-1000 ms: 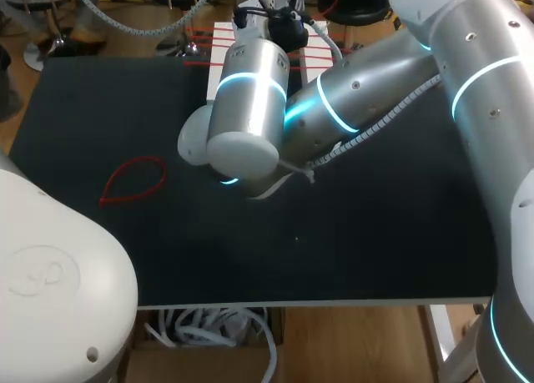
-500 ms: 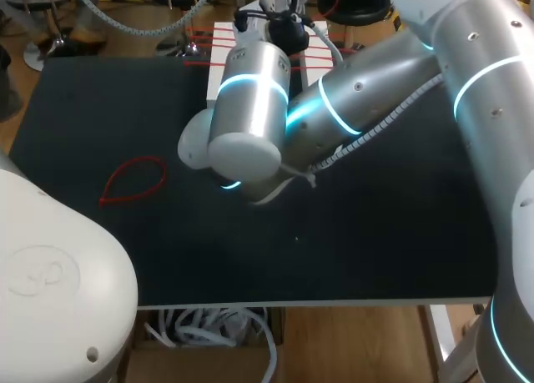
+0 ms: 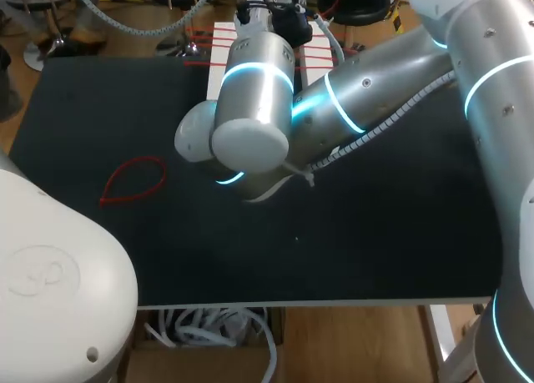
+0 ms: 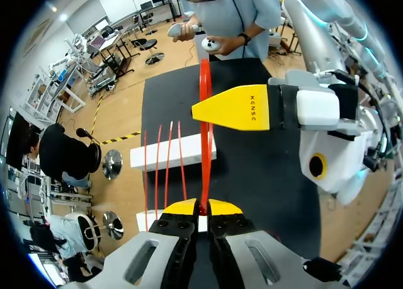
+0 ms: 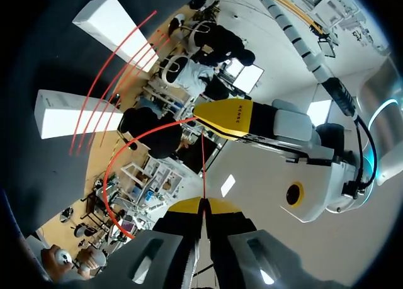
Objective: Grab the tape and strap the tape.
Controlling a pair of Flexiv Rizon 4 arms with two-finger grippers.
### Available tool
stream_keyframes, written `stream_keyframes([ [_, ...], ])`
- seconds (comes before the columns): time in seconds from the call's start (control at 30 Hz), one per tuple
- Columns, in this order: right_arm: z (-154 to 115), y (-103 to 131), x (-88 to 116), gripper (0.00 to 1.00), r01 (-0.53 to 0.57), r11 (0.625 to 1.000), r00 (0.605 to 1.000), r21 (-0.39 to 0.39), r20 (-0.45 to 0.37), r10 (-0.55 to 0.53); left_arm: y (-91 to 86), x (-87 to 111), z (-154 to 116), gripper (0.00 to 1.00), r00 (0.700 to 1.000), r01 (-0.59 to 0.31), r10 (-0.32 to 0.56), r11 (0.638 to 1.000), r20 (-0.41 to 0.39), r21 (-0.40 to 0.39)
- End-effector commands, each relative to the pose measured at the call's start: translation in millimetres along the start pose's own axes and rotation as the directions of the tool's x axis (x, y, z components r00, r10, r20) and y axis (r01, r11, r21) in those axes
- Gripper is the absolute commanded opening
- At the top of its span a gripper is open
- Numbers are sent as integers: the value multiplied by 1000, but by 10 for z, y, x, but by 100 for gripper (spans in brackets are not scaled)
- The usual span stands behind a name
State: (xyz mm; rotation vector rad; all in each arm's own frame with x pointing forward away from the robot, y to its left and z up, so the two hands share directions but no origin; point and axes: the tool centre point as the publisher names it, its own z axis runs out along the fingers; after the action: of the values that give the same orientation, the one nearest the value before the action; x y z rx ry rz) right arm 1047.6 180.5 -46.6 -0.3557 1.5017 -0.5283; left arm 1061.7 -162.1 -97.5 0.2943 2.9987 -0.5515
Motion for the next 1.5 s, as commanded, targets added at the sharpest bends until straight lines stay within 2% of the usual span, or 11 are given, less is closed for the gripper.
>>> stream_keyframes([
  [0.03,-7,17,-43,0,10,1000,1000,-10,-14,-10,-1,-6,-2,0,1000,-1,1,1000,-2,-2],
  [0.8,0,110,-173,0,-22,1000,999,-6,-30,22,-1,-6,-2,0,1000,-1,1,1000,-2,-2],
  [1.17,77,43,-154,0,-18,1000,1000,-7,-25,18,-1,-6,-2,0,1000,-1,1,1000,-2,-2],
  [1.5,29,52,-111,0,-1,1000,1000,-13,-9,0,-1,-6,-2,0,1000,-1,1,1000,-2,-2],
])
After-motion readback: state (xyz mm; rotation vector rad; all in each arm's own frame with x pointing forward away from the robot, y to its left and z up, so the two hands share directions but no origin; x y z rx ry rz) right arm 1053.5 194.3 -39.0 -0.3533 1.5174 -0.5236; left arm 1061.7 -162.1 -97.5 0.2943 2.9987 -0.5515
